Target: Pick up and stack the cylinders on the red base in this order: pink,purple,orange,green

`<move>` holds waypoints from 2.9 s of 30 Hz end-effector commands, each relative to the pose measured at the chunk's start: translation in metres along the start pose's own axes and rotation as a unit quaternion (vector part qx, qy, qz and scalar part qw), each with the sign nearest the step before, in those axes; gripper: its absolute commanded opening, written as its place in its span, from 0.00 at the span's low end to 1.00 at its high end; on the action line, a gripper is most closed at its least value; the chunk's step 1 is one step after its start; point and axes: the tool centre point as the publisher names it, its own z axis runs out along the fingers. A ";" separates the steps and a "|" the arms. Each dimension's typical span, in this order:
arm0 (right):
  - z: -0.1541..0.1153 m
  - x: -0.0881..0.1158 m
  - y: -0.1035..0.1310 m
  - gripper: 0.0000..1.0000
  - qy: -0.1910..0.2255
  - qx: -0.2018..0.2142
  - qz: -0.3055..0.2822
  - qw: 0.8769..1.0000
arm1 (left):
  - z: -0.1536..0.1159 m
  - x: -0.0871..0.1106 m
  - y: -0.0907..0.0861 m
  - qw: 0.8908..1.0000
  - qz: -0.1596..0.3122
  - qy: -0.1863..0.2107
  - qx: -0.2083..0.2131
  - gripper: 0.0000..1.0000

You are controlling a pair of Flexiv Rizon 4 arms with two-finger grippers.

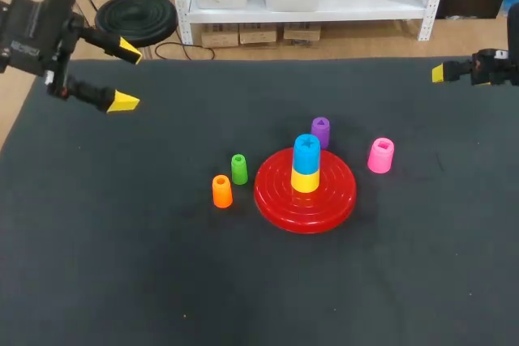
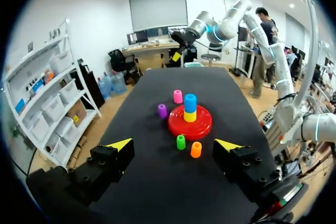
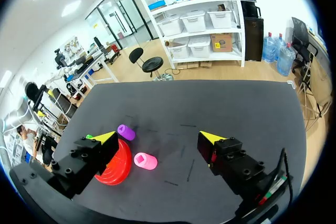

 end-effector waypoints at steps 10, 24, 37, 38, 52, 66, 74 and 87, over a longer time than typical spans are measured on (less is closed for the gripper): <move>0.000 0.000 0.000 1.00 0.000 0.000 0.000 1.000 | 0.019 0.001 -0.013 0.998 -0.032 0.033 0.043 1.00; 0.000 0.000 0.000 1.00 0.000 0.000 0.000 1.000 | 0.023 0.008 -0.024 0.998 -0.034 0.049 0.027 1.00; 0.000 0.000 0.000 1.00 0.000 0.000 0.000 1.000 | 0.024 0.011 -0.024 0.998 -0.026 0.054 0.024 1.00; 0.000 0.000 0.000 1.00 0.000 0.000 0.000 1.000 | 0.024 0.011 -0.024 0.998 -0.026 0.054 0.024 1.00; -0.009 -0.005 0.010 1.00 0.106 0.096 -0.105 0.984 | 0.024 0.011 -0.024 0.998 -0.026 0.054 0.024 1.00; 0.007 0.011 0.038 1.00 0.192 0.166 -0.181 0.950 | 0.024 0.011 -0.024 0.998 -0.026 0.054 0.024 1.00; 0.012 0.014 0.043 1.00 0.204 0.160 -0.191 0.947 | 0.024 0.011 -0.024 0.998 -0.026 0.054 0.024 1.00; 0.039 0.049 0.062 1.00 0.268 0.143 -0.228 0.925 | 0.024 0.011 -0.024 0.998 -0.026 0.054 0.024 1.00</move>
